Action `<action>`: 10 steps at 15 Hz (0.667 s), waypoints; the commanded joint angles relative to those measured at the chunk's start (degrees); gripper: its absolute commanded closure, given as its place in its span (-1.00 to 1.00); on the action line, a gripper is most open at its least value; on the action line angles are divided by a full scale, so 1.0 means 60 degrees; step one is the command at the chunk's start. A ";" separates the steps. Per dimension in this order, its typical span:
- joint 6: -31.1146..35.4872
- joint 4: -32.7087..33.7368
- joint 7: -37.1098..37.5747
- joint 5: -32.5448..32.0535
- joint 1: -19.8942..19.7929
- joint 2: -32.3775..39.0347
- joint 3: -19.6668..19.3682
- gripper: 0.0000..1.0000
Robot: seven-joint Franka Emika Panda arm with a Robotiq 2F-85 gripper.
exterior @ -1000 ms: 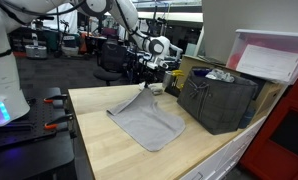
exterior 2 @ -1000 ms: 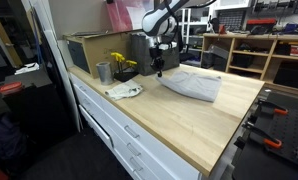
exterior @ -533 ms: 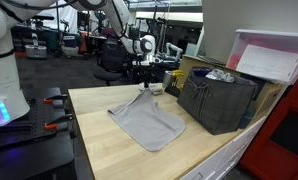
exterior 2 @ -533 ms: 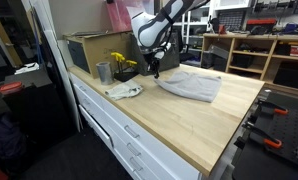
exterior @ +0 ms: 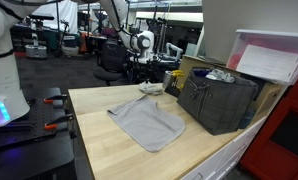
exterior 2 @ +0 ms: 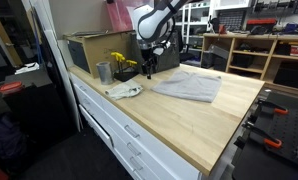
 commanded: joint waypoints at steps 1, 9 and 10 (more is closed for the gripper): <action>-0.0205 -0.0841 -0.0701 0.1036 -0.1088 -0.0646 0.0189 -1.00; -0.1166 -0.2246 -0.1870 0.2898 -0.2949 -0.0726 0.0223 -1.00; -0.1320 -0.2491 -0.1995 0.3070 -0.3058 -0.0782 0.0226 -1.00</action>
